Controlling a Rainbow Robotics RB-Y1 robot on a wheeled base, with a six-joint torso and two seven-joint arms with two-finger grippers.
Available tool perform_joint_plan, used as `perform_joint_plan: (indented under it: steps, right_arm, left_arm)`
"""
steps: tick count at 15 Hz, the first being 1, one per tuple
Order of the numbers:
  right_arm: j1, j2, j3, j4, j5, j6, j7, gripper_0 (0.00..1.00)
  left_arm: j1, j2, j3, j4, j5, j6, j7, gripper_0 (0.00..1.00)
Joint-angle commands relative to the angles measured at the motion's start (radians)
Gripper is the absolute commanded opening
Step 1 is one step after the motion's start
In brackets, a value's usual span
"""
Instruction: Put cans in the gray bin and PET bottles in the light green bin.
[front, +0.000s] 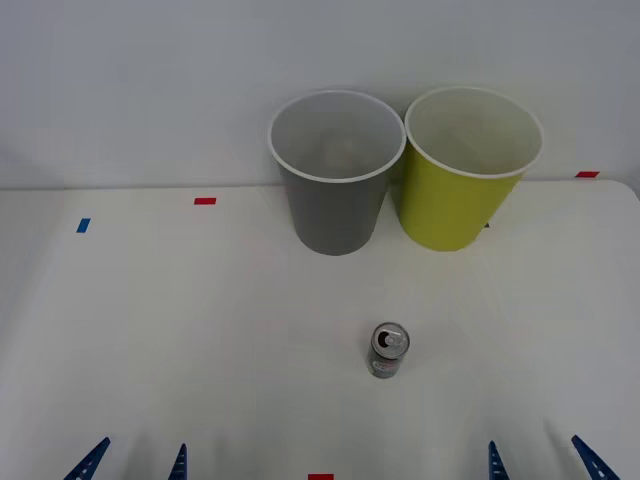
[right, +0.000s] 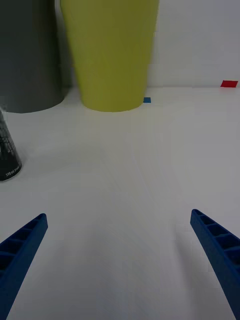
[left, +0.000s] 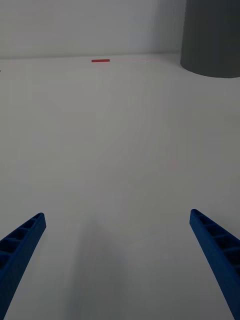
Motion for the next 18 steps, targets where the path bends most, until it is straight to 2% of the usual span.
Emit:
perform_joint_plan:
  steps: [1, 3, 5, 9, 12, 18]
  right_arm:
    - [-0.034, -0.067, 0.066, 0.039, 0.007, -0.074, 0.016, 1.0]
    - [-0.107, -0.07, 0.104, 0.155, 0.0, -0.164, 0.019, 1.0]
    - [-0.179, -0.078, 0.13, 0.189, 0.006, -0.18, 0.022, 1.0]
    - [-0.294, -0.09, 0.198, 0.192, 0.003, -0.144, 0.026, 1.0]
    - [-0.36, -0.089, 0.215, 0.194, 0.0, -0.086, 0.024, 1.0]
    - [-0.428, -0.035, 0.241, 0.194, -0.005, 0.012, 0.027, 1.0]
  left_arm:
    - [0.0, 0.0, 0.0, 0.0, 0.0, 0.0, 0.0, 1.0]
    - [0.0, 0.0, 0.0, 0.0, 0.0, 0.0, 0.0, 1.0]
    - [0.0, 0.0, 0.0, 0.0, 0.0, 0.0, 0.0, 1.0]
    - [0.0, 0.0, 0.0, 0.0, 0.0, 0.0, 0.0, 1.0]
    - [0.0, 0.0, 0.0, 0.0, 0.0, 0.0, 0.0, 1.0]
    - [0.0, 0.0, 0.0, 0.0, 0.0, 0.0, 0.0, 1.0]
